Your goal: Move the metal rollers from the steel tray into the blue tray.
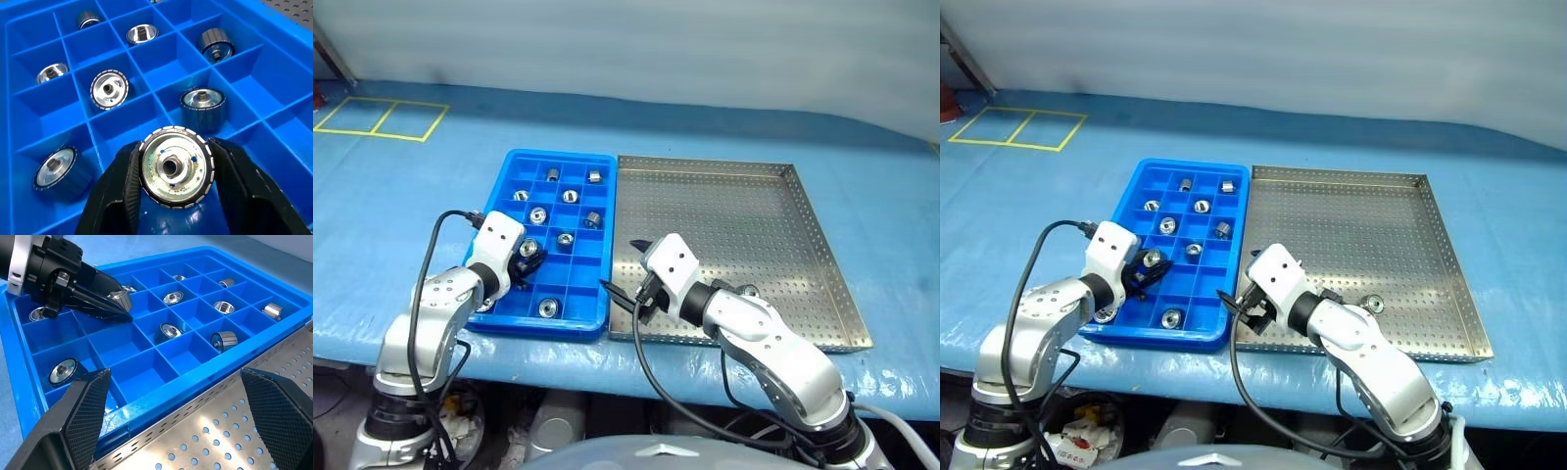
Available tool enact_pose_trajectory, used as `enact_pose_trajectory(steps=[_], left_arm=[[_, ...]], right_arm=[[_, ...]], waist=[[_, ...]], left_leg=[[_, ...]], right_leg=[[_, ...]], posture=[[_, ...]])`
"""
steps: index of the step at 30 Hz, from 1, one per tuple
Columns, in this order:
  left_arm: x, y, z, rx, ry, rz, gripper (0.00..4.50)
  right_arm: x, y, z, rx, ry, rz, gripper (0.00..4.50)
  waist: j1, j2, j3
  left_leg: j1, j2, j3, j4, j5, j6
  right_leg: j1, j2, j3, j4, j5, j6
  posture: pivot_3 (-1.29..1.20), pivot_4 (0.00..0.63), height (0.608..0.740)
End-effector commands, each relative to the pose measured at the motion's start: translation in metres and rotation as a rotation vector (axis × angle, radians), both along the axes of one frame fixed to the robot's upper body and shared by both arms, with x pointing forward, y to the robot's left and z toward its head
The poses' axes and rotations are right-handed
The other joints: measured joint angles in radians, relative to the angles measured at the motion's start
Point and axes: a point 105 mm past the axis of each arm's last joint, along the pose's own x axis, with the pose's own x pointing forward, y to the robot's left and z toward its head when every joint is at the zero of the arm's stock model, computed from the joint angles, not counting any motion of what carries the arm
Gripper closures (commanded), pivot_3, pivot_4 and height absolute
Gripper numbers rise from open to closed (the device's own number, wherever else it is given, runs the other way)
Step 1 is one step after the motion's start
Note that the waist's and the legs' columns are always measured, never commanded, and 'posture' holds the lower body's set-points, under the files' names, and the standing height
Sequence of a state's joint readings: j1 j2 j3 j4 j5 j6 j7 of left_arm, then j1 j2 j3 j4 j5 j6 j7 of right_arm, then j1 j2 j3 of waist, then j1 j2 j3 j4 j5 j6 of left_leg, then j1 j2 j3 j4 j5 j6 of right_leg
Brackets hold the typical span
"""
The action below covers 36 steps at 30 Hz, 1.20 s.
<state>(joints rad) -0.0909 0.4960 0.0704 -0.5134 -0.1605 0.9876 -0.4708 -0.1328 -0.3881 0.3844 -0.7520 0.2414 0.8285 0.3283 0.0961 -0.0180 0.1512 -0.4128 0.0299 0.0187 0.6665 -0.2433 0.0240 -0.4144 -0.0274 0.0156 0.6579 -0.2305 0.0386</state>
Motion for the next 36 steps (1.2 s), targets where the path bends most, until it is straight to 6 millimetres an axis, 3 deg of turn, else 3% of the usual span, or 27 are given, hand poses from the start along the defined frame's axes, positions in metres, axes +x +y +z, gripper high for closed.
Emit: enact_pose_trajectory(steps=[1, 7, 15, 18, 24, 29, 36], left_arm=[[-0.001, 0.004, 0.012, 0.028, -0.045, 0.019, 2.65], [-0.004, 0.006, 0.001, 0.01, 0.026, 0.057, 2.65], [-0.008, 0.011, -0.005, 0.017, 0.079, 0.078, 0.02], [-0.006, 0.005, 0.002, -0.029, 0.049, 0.056, 0.02], [-0.004, -0.026, 0.036, -0.173, -0.094, -0.116, 0.02], [-0.006, -0.054, 0.048, -0.214, -0.124, -0.295, 0.02], [0.003, -0.085, 0.047, -0.222, -0.121, -0.438, 0.02]], right_arm=[[-0.001, 0.001, 0.007, 0.019, -0.029, 0.005, 0.0], [-0.002, 0.0, 0.006, 0.017, -0.024, 0.002, 0.0], [-0.004, -0.002, 0.004, 0.018, -0.016, -0.013, 0.0], [-0.005, -0.004, 0.004, 0.02, -0.015, -0.023, 0.0], [-0.005, -0.014, 0.008, 0.028, -0.027, -0.067, 0.0], [-0.001, -0.038, 0.013, 0.035, -0.041, -0.191, 0.0], [0.001, -0.087, 0.007, 0.004, -0.028, -0.448, 0.0]], waist=[[0.001, 0.0, 0.0], [-0.001, 0.0, 0.0], [-0.005, 0.0, 0.0], [-0.01, 0.0, 0.0], [-0.007, 0.0, 0.0], [-0.009, 0.0, 0.0], [-0.027, 0.0, 0.0]], left_leg=[[0.0, 0.0, 0.0, 0.0, 0.0, 0.0], [0.001, 0.001, 0.0, 0.0, 0.0, 0.0], [0.002, 0.001, 0.0, -0.002, 0.0, 0.0], [0.002, 0.002, 0.0, -0.002, 0.0, -0.001], [0.0, 0.001, -0.001, -0.002, 0.001, -0.001], [0.0, 0.0, -0.001, -0.002, 0.001, -0.001], [0.0, 0.0, 0.0, -0.002, 0.001, -0.001]], right_leg=[[0.0, 0.0, 0.0, 0.0, 0.0, 0.0], [0.0, 0.0, 0.0, 0.0, -0.001, -0.001], [0.0, 0.0, 0.0, 0.001, -0.001, -0.002], [0.0, 0.0, -0.001, 0.001, -0.001, -0.002], [-0.001, -0.001, -0.002, 0.0, -0.002, -0.002], [-0.001, -0.002, -0.002, 0.0, -0.001, -0.002], [-0.001, -0.001, -0.001, 0.0, -0.002, -0.002]], posture=[[0.28, 0.15, 0.74], [0.28, 0.15, 0.74], [0.26, 0.15, 0.74], [0.25, 0.15, 0.74], [0.24, 0.15, 0.74], [0.18, 0.15, 0.74], [0.1, 0.15, 0.74]])
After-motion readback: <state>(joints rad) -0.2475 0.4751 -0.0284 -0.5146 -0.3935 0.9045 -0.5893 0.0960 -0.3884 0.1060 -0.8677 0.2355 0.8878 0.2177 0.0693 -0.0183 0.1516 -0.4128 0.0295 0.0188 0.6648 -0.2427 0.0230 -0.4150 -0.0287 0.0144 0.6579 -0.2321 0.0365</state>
